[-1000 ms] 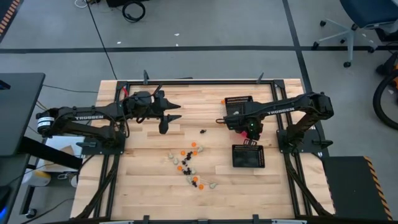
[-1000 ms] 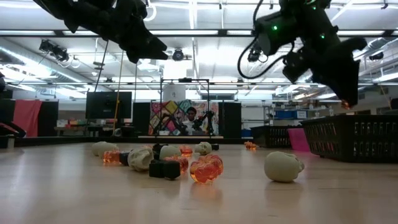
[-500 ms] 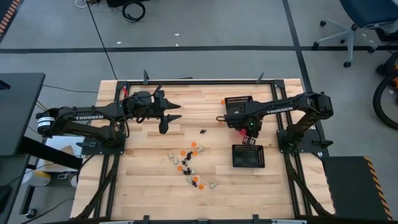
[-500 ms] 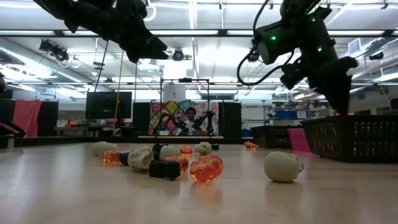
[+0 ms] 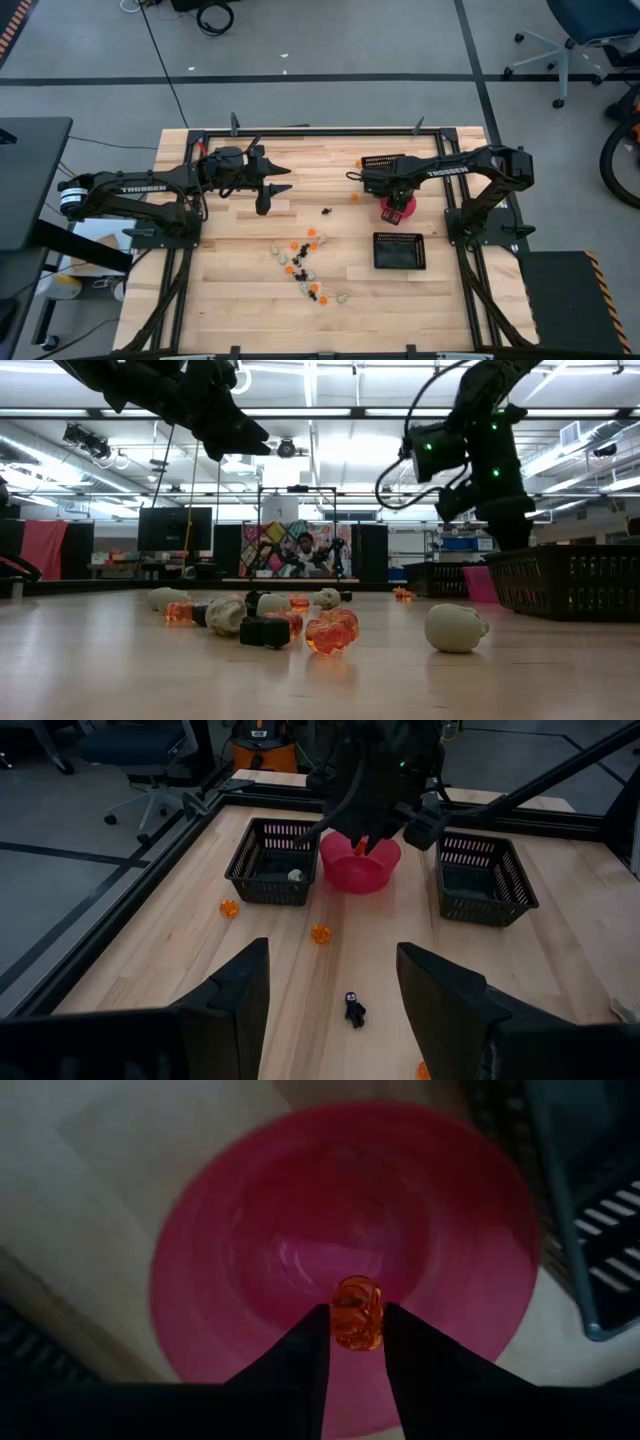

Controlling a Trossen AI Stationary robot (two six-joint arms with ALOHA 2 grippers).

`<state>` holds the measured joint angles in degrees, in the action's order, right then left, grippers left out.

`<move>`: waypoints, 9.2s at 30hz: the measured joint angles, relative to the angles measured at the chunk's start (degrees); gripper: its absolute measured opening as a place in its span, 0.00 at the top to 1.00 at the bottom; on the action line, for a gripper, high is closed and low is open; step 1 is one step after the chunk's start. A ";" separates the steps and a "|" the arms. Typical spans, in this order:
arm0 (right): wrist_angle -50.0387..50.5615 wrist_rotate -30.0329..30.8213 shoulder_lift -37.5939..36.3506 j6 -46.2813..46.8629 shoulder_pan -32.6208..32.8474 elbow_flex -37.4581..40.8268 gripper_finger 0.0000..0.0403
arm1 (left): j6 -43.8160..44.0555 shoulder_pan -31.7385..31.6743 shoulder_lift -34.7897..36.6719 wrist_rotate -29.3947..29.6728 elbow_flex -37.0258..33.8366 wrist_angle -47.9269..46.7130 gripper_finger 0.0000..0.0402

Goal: Sort Halloween decoration
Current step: Put the orange pumpkin toy into the pink bowl

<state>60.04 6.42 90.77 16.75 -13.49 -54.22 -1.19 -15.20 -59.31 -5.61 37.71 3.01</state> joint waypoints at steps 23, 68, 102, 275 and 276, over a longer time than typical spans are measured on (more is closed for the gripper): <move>6.41 7.34 0.04 1.45 4.63 -17.51 0.58 | -2.08 0.00 0.00 0.04 0.07 1.74 0.52; -16.87 5.43 17.02 -21.40 2.32 -18.66 0.49 | 1.12 0.00 0.00 1.09 0.07 -4.52 0.52; -14.46 -0.53 20.82 -22.85 0.21 -18.50 0.72 | 1.07 0.02 0.00 1.05 0.04 -4.56 0.52; 5.20 3.54 34.79 -37.33 -20.98 -42.94 0.52 | 3.37 0.06 0.01 1.03 0.04 -2.58 0.52; 5.02 3.31 34.79 -37.35 -21.18 -42.94 0.52 | 3.39 0.06 0.00 1.03 0.04 -2.58 0.52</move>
<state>65.06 9.73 125.56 -20.60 -34.67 -97.17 2.20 -15.14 -59.31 -4.58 37.76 0.43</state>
